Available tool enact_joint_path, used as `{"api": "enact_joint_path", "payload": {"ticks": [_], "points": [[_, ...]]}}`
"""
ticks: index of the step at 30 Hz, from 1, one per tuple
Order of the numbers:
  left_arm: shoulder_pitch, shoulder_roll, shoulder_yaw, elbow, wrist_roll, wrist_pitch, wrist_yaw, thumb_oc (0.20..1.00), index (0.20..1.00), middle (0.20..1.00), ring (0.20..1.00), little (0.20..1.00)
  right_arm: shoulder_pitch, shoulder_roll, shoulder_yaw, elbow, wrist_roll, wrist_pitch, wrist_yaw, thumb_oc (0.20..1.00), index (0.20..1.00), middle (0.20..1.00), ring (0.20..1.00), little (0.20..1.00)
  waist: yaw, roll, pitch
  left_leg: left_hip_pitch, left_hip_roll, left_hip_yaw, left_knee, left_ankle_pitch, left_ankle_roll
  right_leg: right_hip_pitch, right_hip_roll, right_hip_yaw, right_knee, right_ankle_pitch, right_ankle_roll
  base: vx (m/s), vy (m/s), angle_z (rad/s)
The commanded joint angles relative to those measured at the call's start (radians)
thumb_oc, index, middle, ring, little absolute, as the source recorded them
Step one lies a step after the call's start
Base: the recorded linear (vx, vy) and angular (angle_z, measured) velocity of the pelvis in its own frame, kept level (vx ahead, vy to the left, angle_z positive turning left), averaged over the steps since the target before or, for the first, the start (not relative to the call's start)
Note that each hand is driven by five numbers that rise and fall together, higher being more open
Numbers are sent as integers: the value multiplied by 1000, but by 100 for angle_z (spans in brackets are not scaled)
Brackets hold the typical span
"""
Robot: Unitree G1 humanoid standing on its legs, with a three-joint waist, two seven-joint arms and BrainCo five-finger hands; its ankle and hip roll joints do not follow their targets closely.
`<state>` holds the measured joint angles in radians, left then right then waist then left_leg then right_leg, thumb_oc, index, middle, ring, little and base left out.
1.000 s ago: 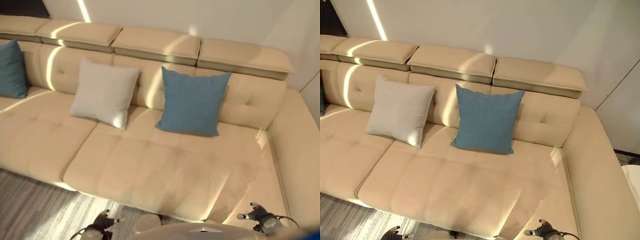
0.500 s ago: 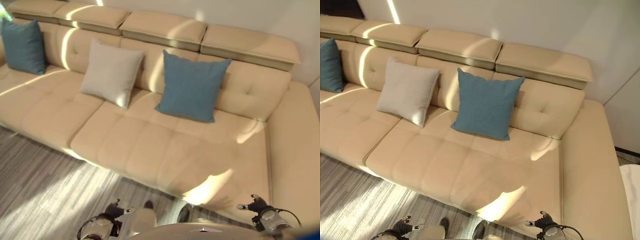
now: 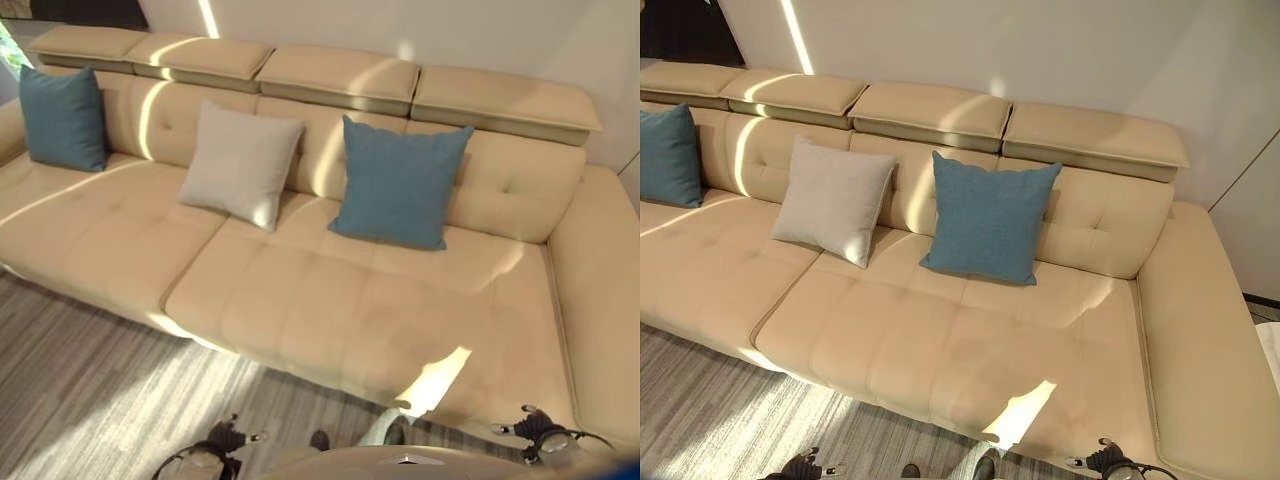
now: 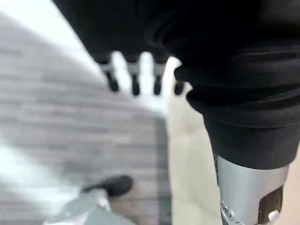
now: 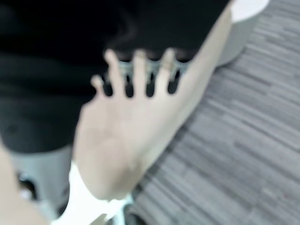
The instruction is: Pick up all the scattered cushions and arrange them neatly on the sofa.
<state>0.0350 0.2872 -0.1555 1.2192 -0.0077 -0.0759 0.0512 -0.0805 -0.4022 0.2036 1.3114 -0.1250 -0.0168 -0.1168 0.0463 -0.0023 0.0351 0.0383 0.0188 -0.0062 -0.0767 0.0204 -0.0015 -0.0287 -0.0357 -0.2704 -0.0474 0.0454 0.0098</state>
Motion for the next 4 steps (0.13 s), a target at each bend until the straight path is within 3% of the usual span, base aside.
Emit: {"api": "enact_joint_path", "payload": {"ticks": [1, 4], "points": [[-39, 10, 18, 28, 41, -12, 17, 1000, 1000, 1000, 1000, 1000, -32, 1, 8, 15, -17, -3, -15, 1000, 1000, 1000, 1000, 1000, 6, -46, -17, -23, -7, 2, -10, -19, -54, 99, -60, 49, -40, -45, 130, 0, 0, 0], [-38, 6, 14, 31, 46, -11, 16, 1000, 1000, 1000, 1000, 1000, -30, 2, 8, 19, -24, 0, -19, 1000, 1000, 1000, 1000, 1000, 4, -43, -17, -15, -9, 7, -10, -22, -54, 104, -63, 51, -40, -45, 133, 0, 0, 0]]}}
